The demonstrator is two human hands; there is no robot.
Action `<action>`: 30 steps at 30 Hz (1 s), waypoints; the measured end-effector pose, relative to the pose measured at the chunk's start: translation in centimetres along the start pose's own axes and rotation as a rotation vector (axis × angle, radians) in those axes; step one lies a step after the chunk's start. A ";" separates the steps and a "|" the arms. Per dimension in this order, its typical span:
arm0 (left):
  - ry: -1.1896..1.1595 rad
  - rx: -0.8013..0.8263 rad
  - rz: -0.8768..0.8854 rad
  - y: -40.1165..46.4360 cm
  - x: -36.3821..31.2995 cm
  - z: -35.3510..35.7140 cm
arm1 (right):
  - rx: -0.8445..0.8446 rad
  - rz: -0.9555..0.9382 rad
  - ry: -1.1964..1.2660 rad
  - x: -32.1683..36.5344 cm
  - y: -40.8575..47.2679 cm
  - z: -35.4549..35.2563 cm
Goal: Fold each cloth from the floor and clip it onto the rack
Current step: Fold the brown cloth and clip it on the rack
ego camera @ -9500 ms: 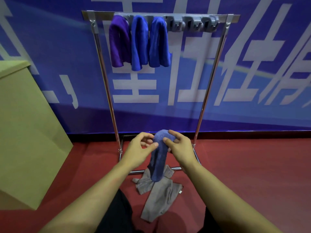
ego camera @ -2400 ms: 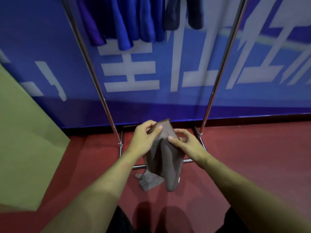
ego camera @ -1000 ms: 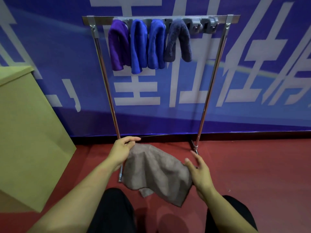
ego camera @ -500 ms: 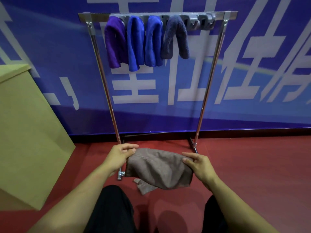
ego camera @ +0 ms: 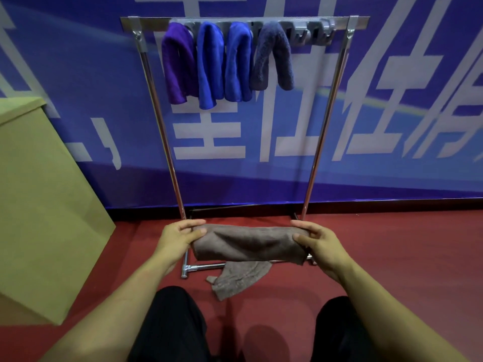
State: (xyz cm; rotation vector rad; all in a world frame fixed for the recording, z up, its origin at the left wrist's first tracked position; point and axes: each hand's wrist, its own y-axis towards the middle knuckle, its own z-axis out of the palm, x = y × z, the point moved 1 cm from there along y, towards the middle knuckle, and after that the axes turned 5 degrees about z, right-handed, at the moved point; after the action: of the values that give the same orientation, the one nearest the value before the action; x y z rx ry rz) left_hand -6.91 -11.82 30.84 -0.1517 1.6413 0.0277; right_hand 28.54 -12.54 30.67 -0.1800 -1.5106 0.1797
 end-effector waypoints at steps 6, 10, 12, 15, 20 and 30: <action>0.118 -0.171 0.140 0.2 -1.4 0.6 | -0.160 -0.146 -0.137 1.5 0.3 -0.5; 0.105 -0.208 0.236 -0.3 -2.8 1.1 | -0.242 -0.221 -0.167 2.9 -0.1 -0.5; 0.082 -0.238 0.290 -0.7 -3.6 1.3 | -0.263 -0.267 -0.145 3.7 -0.4 -0.3; 0.006 -0.291 0.324 -0.8 -4.7 1.5 | -0.289 -0.313 -0.057 5.0 -0.7 0.0; -0.151 -0.312 0.328 -0.7 -5.7 1.8 | -0.313 -0.361 0.001 6.1 -0.8 0.4; -0.030 -0.041 0.213 -0.1 -3.6 1.7 | -0.119 -0.211 -0.079 5.0 -0.6 0.3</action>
State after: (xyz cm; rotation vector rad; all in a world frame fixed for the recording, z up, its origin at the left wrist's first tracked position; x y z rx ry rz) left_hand -4.94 -11.41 34.31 -0.0069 1.6216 0.2249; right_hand 28.55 -11.93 35.72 -0.1086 -1.6085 -0.0725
